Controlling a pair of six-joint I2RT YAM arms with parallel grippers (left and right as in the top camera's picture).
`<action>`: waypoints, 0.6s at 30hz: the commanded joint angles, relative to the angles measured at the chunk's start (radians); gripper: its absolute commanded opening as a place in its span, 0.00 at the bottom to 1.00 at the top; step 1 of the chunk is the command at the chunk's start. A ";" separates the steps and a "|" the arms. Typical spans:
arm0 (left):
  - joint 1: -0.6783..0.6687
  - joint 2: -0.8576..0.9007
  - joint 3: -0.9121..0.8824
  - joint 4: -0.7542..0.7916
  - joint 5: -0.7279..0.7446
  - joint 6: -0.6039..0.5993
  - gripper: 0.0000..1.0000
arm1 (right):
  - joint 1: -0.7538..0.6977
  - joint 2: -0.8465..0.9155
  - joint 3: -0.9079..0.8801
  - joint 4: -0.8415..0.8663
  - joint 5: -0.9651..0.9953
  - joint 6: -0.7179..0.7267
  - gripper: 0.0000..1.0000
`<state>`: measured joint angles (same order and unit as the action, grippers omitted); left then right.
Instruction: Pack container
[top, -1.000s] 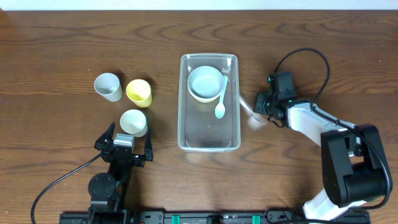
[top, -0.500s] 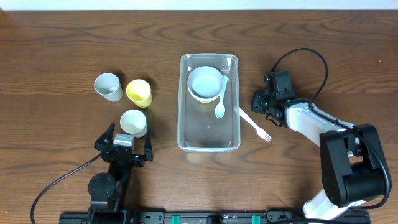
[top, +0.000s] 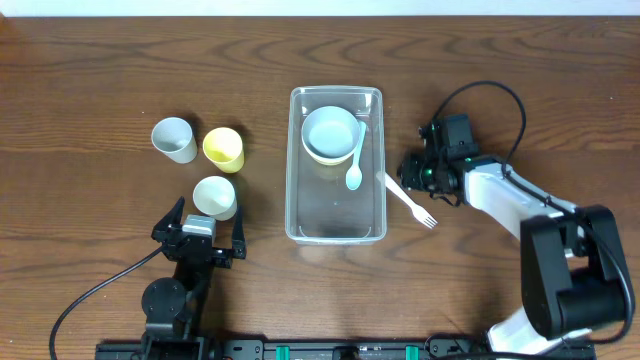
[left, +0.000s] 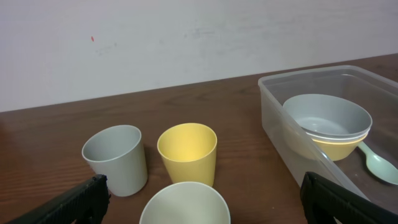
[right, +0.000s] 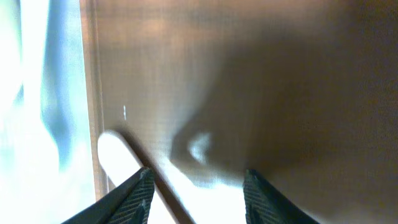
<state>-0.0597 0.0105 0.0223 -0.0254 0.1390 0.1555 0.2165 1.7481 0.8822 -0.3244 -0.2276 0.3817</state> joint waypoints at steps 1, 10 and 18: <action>0.005 -0.005 -0.018 -0.033 0.010 0.005 0.98 | 0.004 -0.041 -0.070 -0.096 0.024 -0.006 0.56; 0.005 -0.005 -0.018 -0.034 0.010 0.005 0.98 | 0.005 -0.336 -0.065 -0.380 0.178 -0.114 0.87; 0.005 -0.005 -0.018 -0.034 0.010 0.005 0.98 | 0.007 -0.309 -0.065 -0.283 0.180 -0.279 0.99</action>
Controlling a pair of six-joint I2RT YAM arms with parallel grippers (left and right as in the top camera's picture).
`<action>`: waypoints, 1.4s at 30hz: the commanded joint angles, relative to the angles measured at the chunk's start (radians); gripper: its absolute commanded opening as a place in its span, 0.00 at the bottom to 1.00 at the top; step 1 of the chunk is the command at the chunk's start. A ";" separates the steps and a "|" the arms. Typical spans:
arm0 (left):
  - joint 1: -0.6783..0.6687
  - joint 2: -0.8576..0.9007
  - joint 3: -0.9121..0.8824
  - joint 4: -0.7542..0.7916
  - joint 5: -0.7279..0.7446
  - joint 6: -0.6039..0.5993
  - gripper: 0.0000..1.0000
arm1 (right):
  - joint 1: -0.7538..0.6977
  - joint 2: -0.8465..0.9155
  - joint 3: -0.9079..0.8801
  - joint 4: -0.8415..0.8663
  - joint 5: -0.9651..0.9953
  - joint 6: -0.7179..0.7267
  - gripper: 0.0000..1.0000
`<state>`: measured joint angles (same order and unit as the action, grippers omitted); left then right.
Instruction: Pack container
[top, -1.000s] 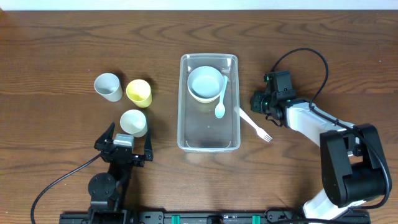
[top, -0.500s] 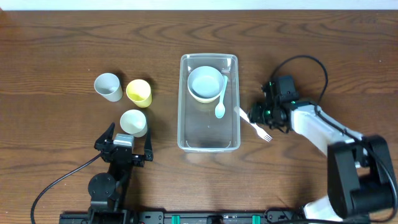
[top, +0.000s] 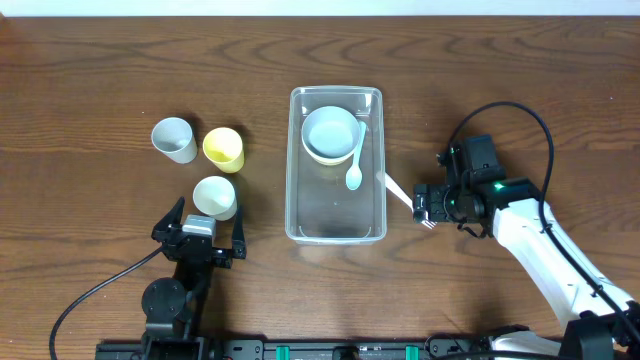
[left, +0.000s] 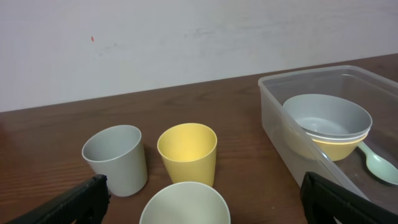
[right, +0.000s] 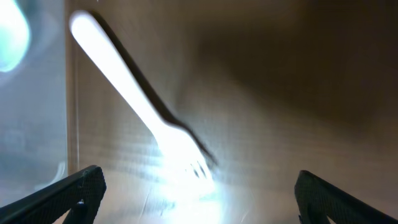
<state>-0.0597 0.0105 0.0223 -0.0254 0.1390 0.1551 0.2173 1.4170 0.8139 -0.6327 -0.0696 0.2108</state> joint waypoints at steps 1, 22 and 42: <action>0.005 -0.005 -0.018 -0.034 0.010 0.005 0.98 | 0.006 0.036 0.003 0.052 0.028 -0.119 0.99; 0.005 -0.005 -0.018 -0.034 0.010 0.005 0.98 | 0.026 0.224 0.003 0.224 -0.066 -0.262 0.99; 0.005 -0.005 -0.018 -0.034 0.010 0.005 0.98 | 0.035 0.386 0.002 0.240 -0.006 -0.203 0.56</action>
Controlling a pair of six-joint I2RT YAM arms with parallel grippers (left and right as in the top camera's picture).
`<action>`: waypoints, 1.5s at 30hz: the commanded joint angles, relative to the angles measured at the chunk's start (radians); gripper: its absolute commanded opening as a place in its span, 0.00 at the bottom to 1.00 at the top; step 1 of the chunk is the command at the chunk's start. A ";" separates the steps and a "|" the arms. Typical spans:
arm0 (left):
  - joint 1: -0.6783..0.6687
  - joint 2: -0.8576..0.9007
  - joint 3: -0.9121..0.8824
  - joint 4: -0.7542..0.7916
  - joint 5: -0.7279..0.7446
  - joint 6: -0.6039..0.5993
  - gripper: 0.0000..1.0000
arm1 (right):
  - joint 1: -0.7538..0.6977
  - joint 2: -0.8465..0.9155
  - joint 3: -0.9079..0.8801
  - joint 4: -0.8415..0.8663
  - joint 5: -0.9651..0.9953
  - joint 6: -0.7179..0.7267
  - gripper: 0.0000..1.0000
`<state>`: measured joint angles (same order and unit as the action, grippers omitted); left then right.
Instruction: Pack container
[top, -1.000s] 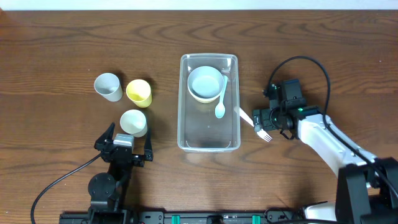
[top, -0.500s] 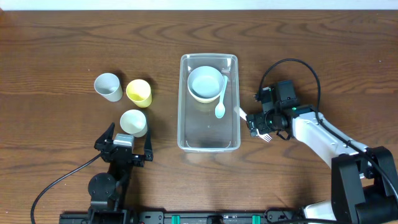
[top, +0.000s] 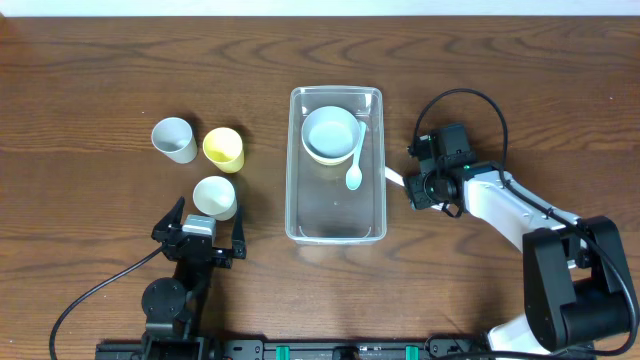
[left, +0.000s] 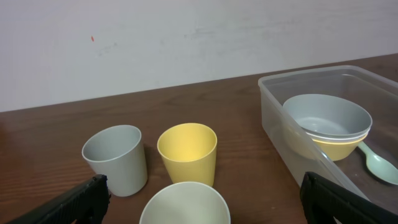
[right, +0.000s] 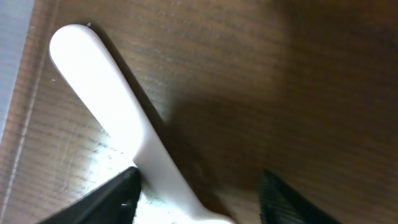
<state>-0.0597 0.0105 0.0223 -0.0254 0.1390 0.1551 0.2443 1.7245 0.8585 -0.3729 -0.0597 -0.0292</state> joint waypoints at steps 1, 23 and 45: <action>0.005 -0.005 -0.018 -0.034 0.010 0.005 0.98 | 0.007 0.080 -0.042 -0.019 -0.016 0.037 0.53; 0.005 -0.005 -0.018 -0.034 0.010 0.005 0.98 | -0.012 0.079 -0.042 -0.030 -0.118 0.257 0.17; 0.005 -0.005 -0.018 -0.034 0.010 0.005 0.98 | -0.023 -0.107 0.162 -0.217 -0.126 0.237 0.10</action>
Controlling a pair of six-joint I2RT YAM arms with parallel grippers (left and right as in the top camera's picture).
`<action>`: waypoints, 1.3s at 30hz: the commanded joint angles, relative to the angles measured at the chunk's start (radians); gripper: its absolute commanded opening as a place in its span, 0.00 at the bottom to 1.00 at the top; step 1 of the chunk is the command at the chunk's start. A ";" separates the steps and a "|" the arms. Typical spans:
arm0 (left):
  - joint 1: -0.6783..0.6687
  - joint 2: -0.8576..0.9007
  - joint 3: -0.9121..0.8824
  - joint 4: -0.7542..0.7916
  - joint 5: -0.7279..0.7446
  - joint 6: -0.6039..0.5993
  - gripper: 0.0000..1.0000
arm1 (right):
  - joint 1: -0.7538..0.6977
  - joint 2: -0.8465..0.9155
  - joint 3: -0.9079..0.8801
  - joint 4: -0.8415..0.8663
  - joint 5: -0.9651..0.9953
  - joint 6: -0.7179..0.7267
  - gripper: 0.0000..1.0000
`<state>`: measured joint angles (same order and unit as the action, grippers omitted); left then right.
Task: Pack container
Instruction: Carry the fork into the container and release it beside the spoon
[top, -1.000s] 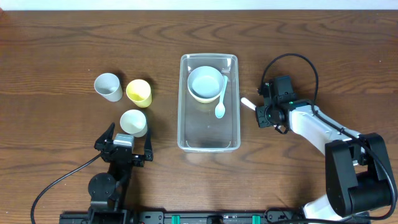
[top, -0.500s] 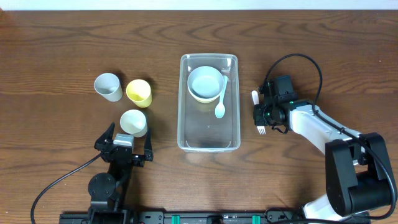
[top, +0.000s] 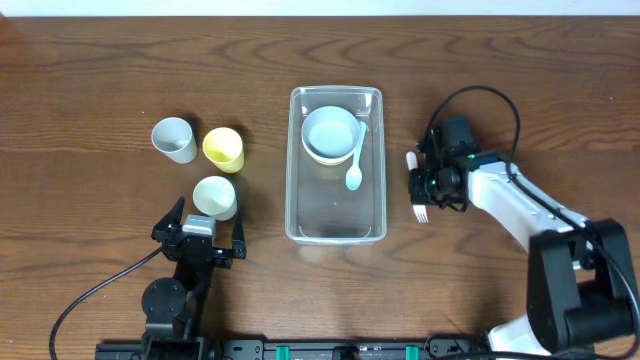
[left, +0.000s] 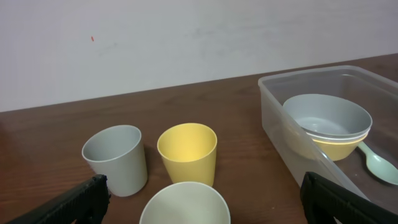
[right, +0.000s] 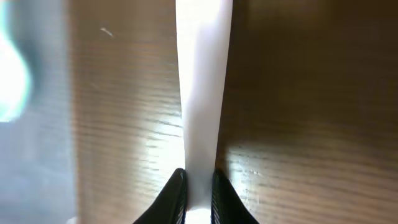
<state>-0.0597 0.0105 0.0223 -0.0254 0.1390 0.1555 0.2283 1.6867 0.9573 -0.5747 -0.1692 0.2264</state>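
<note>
The clear plastic container (top: 296, 200) stands mid-table and holds stacked bowls (top: 331, 133), pale blue on yellow, plus a teal spoon (top: 353, 172). Just right of it, my right gripper (top: 426, 188) is shut on the white fork (top: 421, 210), which runs parallel to the container's wall. In the right wrist view the fork handle (right: 201, 74) runs straight up from the closed gripper (right: 199, 186). My left gripper (top: 200, 238) rests open at the front left, behind the pale cup (left: 185, 202). The bowls (left: 328, 124) show inside the container (left: 277, 118).
On the left are three cups: a grey cup (top: 174, 139), a yellow cup (top: 223, 149) and the pale cup (top: 215, 197) nearest my left gripper. The right arm's cable (top: 490, 95) loops over the table behind the arm.
My right gripper was open around the fork lying slantwise on the table. Now it is shut on the handle, and the fork lies lengthwise along the container wall. The left arm is unchanged.
First my right gripper was by the fork's handle end beside the container. Then it stood wide open nearer the tines. Later it was lower over the handle with its jaws narrower, and now it grips the fork. Cups, bowls, spoon and left arm stayed put.
</note>
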 joint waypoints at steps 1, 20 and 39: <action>0.005 -0.005 -0.018 -0.034 0.010 0.005 0.98 | -0.006 -0.090 0.080 -0.034 -0.023 -0.022 0.10; 0.005 -0.005 -0.018 -0.034 0.010 0.005 0.98 | 0.117 -0.241 0.140 0.119 -0.192 0.168 0.13; 0.005 -0.005 -0.018 -0.034 0.010 0.005 0.98 | 0.264 -0.078 0.140 0.222 0.199 0.502 0.17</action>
<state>-0.0597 0.0105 0.0223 -0.0254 0.1390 0.1555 0.4854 1.5711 1.0836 -0.3626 -0.0109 0.6949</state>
